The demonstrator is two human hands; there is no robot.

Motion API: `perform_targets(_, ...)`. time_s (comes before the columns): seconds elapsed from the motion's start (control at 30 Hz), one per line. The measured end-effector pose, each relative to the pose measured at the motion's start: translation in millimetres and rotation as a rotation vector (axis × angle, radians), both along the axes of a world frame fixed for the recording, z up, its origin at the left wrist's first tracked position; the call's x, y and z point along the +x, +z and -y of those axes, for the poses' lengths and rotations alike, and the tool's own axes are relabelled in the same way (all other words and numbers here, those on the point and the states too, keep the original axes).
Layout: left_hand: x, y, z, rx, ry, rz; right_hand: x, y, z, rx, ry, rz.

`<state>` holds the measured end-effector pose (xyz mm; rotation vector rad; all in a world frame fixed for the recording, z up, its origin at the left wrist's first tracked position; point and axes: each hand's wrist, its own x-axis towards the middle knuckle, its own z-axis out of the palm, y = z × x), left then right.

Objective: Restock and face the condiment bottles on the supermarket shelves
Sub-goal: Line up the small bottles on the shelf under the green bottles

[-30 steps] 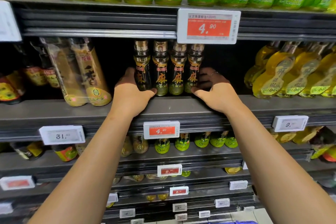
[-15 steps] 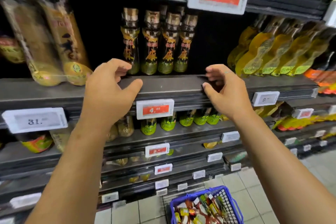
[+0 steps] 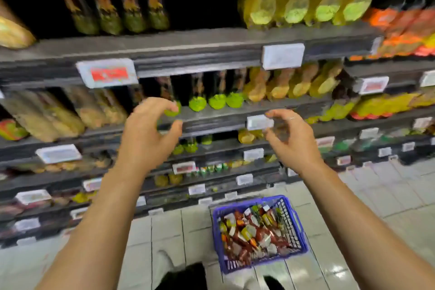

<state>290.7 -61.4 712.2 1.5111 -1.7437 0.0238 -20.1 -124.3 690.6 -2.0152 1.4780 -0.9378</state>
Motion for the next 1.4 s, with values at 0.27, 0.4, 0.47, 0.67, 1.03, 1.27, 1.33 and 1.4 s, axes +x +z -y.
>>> perform_targets(0.27, -120, -159, -37, 0.932, -0.116, -0.071, -145, -152, -68, 0.646, -0.138, -0.070)
perform_targets(0.4, -154, -230, -70, 1.148, -0.073, -0.020, -190, -212, -119, 0.878, -0.265, -0.112)
perform_targets(0.47, -165, -265, -83, 1.294, -0.029, -0.026, -206, -241, -144, 0.995, -0.281, -0.167)
perform_targets(0.67, -189, -346, -97, 1.547, -0.028, 0.020, -227, -297, -212, 1.323, -0.417, -0.167)
perform_targets(1.03, -247, -505, -35, 1.637, 0.168, -0.086, -216, -435, -175, 1.419, -0.540, 0.009)
perform_targets(1.27, -302, -660, 7, 1.487, 0.411, -0.408, -223, -605, -130, 1.411, -0.457, 0.028)
perform_targets(1.33, -326, -702, 21, 1.354, 0.554, -0.543, -234, -649, -105, 1.354, -0.530, 0.080)
perform_targets(1.4, -349, -740, 38, 1.246, 0.648, -0.515, -241, -686, -83, 1.316, -0.587, 0.119)
